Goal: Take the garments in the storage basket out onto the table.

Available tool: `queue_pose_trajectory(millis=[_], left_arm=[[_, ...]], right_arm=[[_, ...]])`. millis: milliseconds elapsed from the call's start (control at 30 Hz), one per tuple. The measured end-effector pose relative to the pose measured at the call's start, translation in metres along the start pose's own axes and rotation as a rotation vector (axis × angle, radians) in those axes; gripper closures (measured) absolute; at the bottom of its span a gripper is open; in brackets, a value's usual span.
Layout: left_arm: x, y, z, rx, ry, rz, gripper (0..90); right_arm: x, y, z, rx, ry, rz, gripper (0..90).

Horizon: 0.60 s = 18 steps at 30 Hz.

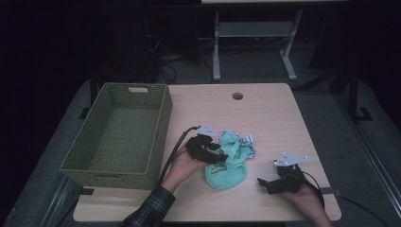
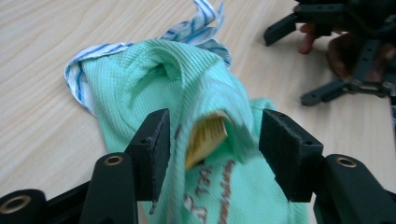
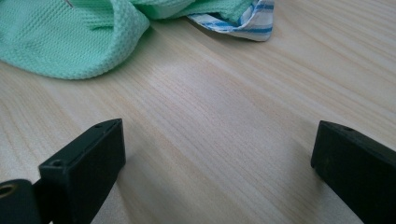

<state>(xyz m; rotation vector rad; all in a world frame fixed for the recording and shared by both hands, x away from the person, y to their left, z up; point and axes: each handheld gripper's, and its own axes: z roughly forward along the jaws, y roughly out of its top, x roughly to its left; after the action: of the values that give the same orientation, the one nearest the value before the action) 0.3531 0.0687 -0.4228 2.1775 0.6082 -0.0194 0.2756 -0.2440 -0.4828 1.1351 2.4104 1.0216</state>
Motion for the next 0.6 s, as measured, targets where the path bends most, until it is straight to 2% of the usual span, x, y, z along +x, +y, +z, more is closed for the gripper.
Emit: queue_pose_trajectory(millis=[133, 233, 300, 400, 467, 533, 600], left_arm=[[-0.006, -0.008, -0.009, 0.004, 0.008, 0.015, 46.1], [-0.011, -0.013, -0.014, 0.004, 0.030, 0.030, 50.8], [-0.014, -0.016, -0.018, -0.003, 0.048, 0.039, 51.5], [-0.020, -0.018, -0.028, -0.030, 0.048, 0.043, 56.4], [-0.023, -0.021, -0.032, -0.040, 0.025, 0.037, 64.9], [-0.025, -0.024, -0.034, -0.024, 0.007, 0.047, 75.8], [-0.029, -0.028, -0.033, -0.014, 0.000, 0.047, 82.1]], right_arm=[[0.000, 0.000, 0.000, 0.001, 0.000, 0.001, 2.8], [0.000, 0.000, 0.000, 0.001, 0.000, 0.001, 2.8], [0.000, 0.000, 0.000, 0.002, 0.000, -0.001, 2.8], [0.000, 0.000, 0.000, 0.002, 0.000, -0.001, 2.8], [0.000, 0.000, 0.000, 0.002, 0.000, 0.001, 2.8], [0.000, 0.000, 0.000, 0.003, 0.000, -0.002, 2.8], [0.000, 0.000, 0.000, 0.002, 0.000, 0.001, 2.8]])
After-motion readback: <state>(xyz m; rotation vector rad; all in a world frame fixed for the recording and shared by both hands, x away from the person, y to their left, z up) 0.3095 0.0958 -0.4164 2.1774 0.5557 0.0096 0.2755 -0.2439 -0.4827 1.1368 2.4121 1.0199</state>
